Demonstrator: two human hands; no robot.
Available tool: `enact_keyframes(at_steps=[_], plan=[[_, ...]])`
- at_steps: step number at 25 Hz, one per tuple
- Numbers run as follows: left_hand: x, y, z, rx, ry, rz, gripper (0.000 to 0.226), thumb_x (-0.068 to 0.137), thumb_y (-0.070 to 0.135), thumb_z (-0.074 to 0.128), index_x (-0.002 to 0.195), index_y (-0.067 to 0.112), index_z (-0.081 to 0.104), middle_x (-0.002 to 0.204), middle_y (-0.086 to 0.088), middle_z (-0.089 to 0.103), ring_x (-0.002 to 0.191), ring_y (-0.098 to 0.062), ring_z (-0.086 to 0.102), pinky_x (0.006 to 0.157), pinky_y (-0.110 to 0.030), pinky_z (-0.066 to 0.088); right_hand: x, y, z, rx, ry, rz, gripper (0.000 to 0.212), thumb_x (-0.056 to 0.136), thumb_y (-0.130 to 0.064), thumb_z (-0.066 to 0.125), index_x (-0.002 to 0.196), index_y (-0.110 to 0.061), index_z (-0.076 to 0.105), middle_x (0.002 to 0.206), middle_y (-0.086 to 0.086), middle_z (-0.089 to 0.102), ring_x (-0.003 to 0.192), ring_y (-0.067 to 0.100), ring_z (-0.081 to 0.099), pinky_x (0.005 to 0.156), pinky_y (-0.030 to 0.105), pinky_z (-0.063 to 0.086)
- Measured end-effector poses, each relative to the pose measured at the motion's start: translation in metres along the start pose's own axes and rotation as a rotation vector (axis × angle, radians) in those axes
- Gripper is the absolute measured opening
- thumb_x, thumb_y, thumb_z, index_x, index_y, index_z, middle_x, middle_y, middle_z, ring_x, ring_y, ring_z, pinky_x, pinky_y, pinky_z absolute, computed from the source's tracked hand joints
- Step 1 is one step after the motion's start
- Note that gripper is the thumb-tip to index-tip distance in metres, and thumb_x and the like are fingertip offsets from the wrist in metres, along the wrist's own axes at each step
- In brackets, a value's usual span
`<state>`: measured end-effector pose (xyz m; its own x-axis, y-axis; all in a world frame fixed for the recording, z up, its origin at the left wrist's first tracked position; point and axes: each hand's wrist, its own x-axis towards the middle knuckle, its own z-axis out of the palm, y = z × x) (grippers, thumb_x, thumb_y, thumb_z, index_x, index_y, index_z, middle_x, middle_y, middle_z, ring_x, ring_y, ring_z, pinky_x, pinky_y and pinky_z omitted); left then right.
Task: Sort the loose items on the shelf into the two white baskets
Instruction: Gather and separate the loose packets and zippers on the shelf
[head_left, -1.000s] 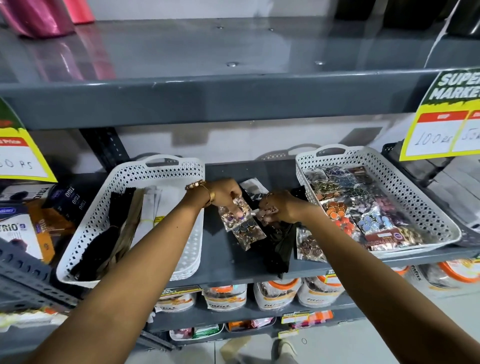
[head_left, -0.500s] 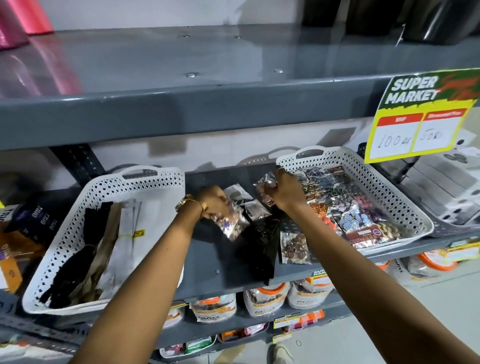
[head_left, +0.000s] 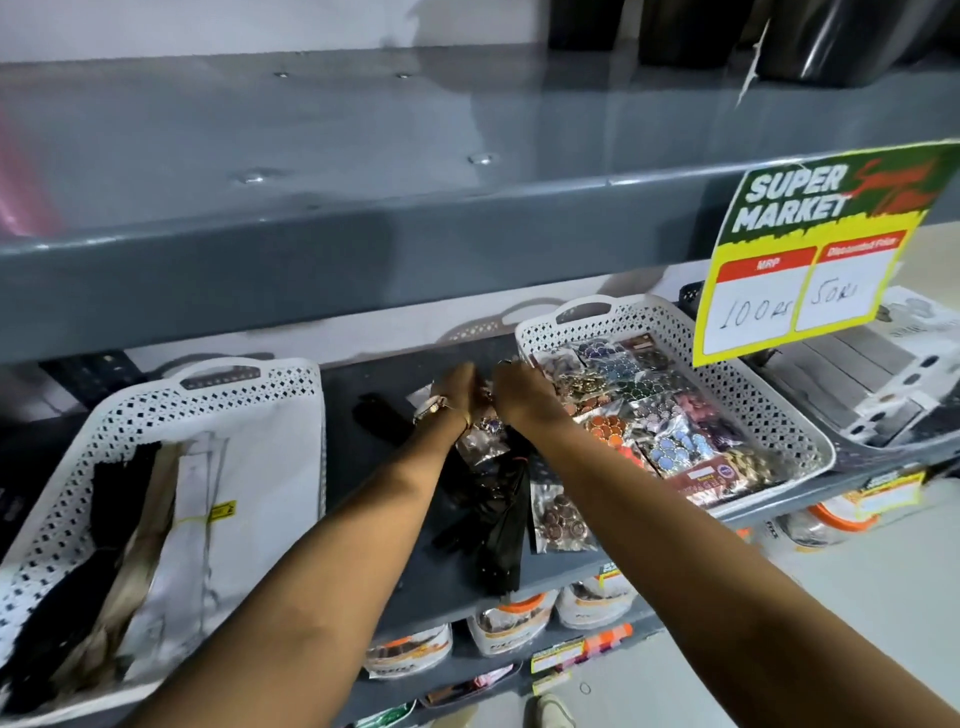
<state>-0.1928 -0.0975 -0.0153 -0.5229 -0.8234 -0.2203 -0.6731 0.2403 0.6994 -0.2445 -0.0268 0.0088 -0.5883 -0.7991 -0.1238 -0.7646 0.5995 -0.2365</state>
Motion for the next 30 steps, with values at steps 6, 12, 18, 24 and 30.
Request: enact_keyframes(at_steps=[6, 12, 18, 24, 30], plan=[[-0.027, -0.019, -0.017, 0.295, 0.244, 0.100, 0.040, 0.098, 0.023, 0.042, 0.133, 0.005, 0.041, 0.138, -0.025, 0.046, 0.125, -0.043, 0.046, 0.103, -0.049, 0.042, -0.025, -0.007, -0.005, -0.060, 0.139, 0.122, 0.035, 0.096, -0.013, 0.047, 0.130, -0.001, 0.048, 0.133, 0.019, 0.052, 0.110, 0.028, 0.061, 0.074, 0.032, 0.053], [-0.058, -0.054, -0.019, 0.143, 0.200, -0.283, 0.050, 0.089, 0.025, 0.055, 0.129, 0.005, 0.032, 0.132, -0.026, 0.052, 0.123, -0.044, 0.051, 0.099, -0.046, 0.044, -0.067, 0.015, 0.022, 0.053, -0.044, 0.272, 0.028, 0.092, -0.008, 0.050, 0.119, -0.003, 0.058, 0.120, 0.015, 0.064, 0.109, 0.029, 0.064, 0.085, 0.035, 0.054], [-0.063, -0.050, -0.030, -0.057, 0.299, -0.300, 0.054, 0.081, 0.009, 0.054, 0.129, 0.005, 0.030, 0.129, -0.024, 0.055, 0.118, -0.045, 0.054, 0.097, -0.049, 0.044, -0.070, 0.011, 0.021, 0.130, -0.126, 0.358, 0.031, 0.094, -0.017, 0.047, 0.121, -0.004, 0.056, 0.125, 0.013, 0.063, 0.114, 0.030, 0.060, 0.090, 0.035, 0.050], [-0.068, -0.044, -0.058, -0.163, 0.435, -0.098, 0.024, 0.080, 0.015, 0.066, 0.102, 0.006, 0.071, 0.107, -0.021, 0.071, 0.101, -0.039, 0.065, 0.085, -0.039, 0.052, -0.082, 0.005, 0.004, 0.148, -0.012, 0.342, 0.032, 0.095, -0.015, 0.044, 0.120, 0.000, 0.057, 0.121, 0.018, 0.065, 0.109, 0.032, 0.063, 0.085, 0.034, 0.053], [-0.079, -0.048, -0.066, -0.482, 0.365, -0.013, 0.027, 0.085, 0.037, 0.061, 0.097, 0.012, 0.063, 0.109, -0.021, 0.069, 0.105, -0.035, 0.064, 0.092, -0.042, 0.049, -0.103, -0.012, -0.008, 0.150, 0.271, 0.106, 0.027, 0.098, -0.017, 0.042, 0.110, 0.002, 0.056, 0.105, 0.022, 0.068, 0.095, 0.037, 0.067, 0.075, 0.038, 0.053]])
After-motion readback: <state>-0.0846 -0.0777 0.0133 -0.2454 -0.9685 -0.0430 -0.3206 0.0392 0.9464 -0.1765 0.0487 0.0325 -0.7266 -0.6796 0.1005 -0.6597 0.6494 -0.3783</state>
